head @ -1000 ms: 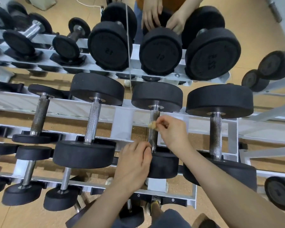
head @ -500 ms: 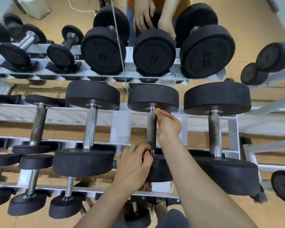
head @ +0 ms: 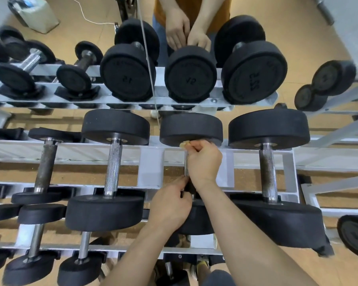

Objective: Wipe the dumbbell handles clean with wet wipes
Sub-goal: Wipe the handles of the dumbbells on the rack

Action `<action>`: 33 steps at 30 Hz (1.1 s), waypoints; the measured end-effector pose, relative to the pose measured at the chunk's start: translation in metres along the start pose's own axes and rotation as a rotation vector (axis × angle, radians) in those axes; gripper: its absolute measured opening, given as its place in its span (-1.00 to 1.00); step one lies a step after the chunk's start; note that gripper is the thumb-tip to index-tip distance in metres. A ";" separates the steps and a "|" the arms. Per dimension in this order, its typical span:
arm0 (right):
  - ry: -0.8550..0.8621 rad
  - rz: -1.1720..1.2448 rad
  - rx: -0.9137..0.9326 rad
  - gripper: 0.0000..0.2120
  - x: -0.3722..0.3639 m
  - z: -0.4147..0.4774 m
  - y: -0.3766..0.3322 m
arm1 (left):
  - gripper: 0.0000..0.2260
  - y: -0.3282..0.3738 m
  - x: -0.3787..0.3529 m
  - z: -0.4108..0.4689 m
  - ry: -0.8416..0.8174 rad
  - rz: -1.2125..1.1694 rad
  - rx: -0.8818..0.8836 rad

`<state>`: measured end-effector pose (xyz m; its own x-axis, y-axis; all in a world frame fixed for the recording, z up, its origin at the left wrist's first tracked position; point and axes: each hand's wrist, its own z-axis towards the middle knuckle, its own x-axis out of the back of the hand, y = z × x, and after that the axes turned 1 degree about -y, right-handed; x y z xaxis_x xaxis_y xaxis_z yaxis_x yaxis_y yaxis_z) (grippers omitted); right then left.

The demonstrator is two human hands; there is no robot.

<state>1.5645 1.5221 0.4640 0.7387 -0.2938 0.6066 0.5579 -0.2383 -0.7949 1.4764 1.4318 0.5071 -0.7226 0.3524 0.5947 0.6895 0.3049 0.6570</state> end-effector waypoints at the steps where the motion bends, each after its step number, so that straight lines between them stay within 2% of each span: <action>1: 0.026 0.032 -0.064 -0.95 0.001 0.001 0.000 | -0.57 0.001 0.001 0.000 0.001 -0.014 -0.004; 8: 0.086 0.339 -0.489 -0.91 0.008 0.002 -0.004 | -0.58 0.002 0.002 -0.002 -0.005 0.006 -0.008; 10: 0.001 0.413 -0.674 -0.85 0.017 0.001 0.008 | -0.60 0.002 0.003 -0.004 -0.032 -0.011 -0.003; 11: -0.095 0.434 -0.701 -0.84 0.025 -0.001 0.012 | -0.61 0.003 0.005 -0.006 -0.025 -0.016 -0.011; 13: -0.254 0.473 -0.616 -0.85 0.045 -0.006 0.013 | -0.68 0.006 0.008 -0.008 0.063 -0.086 -0.049; 16: -0.419 0.662 -0.522 -0.94 0.087 -0.015 0.000 | -0.78 0.022 0.011 -0.011 0.174 -0.369 -0.060; 19: -0.603 0.744 -0.444 -0.89 0.126 -0.015 -0.002 | -0.76 0.045 0.007 -0.009 0.093 -0.688 -0.053; 21: -0.678 0.706 -0.355 -0.88 0.149 -0.014 0.003 | -0.78 0.062 -0.001 -0.009 0.055 -0.807 -0.012; 25: -0.606 0.700 -0.283 -0.87 0.187 -0.006 0.017 | -0.90 0.083 -0.018 -0.009 0.056 -1.080 0.049; 27: -0.599 0.795 -0.359 -0.85 0.204 -0.001 0.026 | -0.88 0.090 -0.025 -0.008 -0.005 -1.303 0.077; 29: -0.629 0.919 -0.451 -0.81 0.218 0.002 0.034 | -0.88 0.097 -0.034 -0.007 -0.033 -1.430 0.106; 31: -0.655 1.038 -0.513 -0.79 0.227 0.002 0.042 | -0.85 0.107 -0.047 -0.007 -0.032 -1.407 0.095; 33: -0.669 1.173 -0.549 -0.87 0.233 0.002 0.049 | -0.81 0.119 -0.060 -0.006 0.014 -1.288 0.051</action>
<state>1.7650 1.4440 0.5662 0.7787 -0.1240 -0.6150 -0.5755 -0.5314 -0.6216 1.6010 1.4419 0.5521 -0.8652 -0.2287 -0.4463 -0.5005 0.4495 0.7399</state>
